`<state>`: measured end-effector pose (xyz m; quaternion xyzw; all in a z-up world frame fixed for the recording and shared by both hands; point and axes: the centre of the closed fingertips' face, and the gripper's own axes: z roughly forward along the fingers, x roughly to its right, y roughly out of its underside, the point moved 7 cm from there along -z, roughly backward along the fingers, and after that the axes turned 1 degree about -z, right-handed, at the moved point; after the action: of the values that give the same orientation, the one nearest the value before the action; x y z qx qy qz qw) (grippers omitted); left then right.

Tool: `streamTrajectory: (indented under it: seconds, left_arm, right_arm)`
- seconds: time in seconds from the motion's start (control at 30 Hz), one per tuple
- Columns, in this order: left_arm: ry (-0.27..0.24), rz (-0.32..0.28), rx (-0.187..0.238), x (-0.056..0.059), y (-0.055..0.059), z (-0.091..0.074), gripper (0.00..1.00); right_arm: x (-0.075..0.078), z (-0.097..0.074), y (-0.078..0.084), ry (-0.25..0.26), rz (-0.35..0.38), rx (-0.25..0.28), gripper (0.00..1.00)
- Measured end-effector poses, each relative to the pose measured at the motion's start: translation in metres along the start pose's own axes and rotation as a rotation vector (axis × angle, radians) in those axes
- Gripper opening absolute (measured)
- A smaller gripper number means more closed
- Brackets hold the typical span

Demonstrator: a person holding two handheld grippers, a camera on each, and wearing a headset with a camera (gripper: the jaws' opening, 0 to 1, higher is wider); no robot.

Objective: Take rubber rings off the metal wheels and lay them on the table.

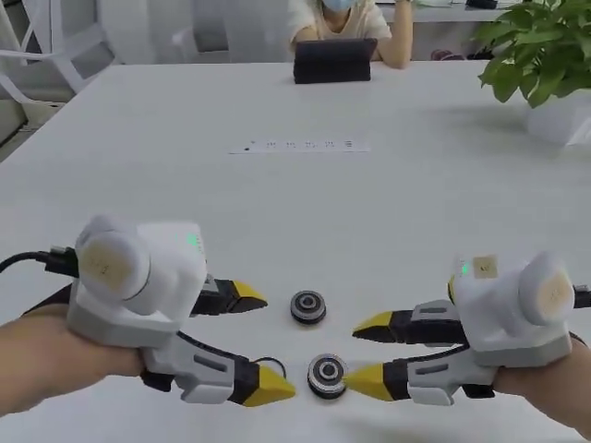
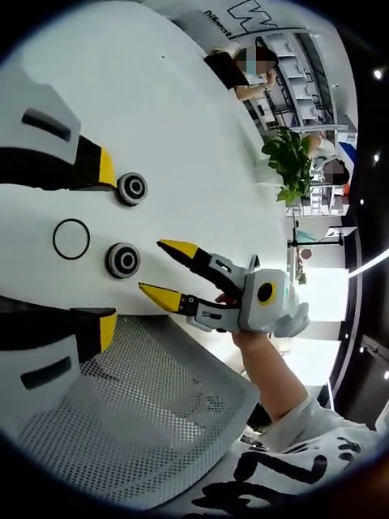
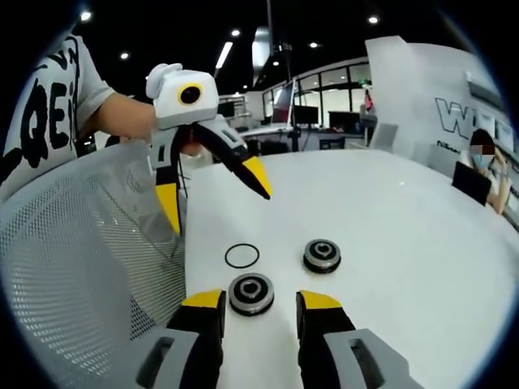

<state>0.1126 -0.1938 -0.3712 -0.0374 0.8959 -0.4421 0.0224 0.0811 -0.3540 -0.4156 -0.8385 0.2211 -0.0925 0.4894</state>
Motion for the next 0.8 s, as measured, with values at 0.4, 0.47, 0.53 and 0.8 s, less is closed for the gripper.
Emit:
streamTrajectory:
  seconds: [0.4, 0.47, 0.53, 0.8]
  left_arm:
    - [0.031, 0.028, -0.033, 0.001, 0.004, 0.014, 0.48]
    - [0.033, 0.032, -0.041, 0.000, 0.005, 0.017, 0.45]
    - [0.035, 0.032, -0.046, -0.001, 0.006, 0.019, 0.42]
    - [0.052, 0.037, -0.056, 0.002, 0.007, 0.030, 0.36]
  right_arm:
    - [-0.001, 0.007, 0.011, -0.024, -0.005, -0.035, 0.28]
    - [-0.001, 0.008, 0.013, -0.027, -0.006, -0.040, 0.27]
    - [-0.001, 0.009, 0.013, -0.031, -0.003, -0.042, 0.27]
    - [-0.003, 0.014, 0.018, -0.043, 0.009, -0.047, 0.24]
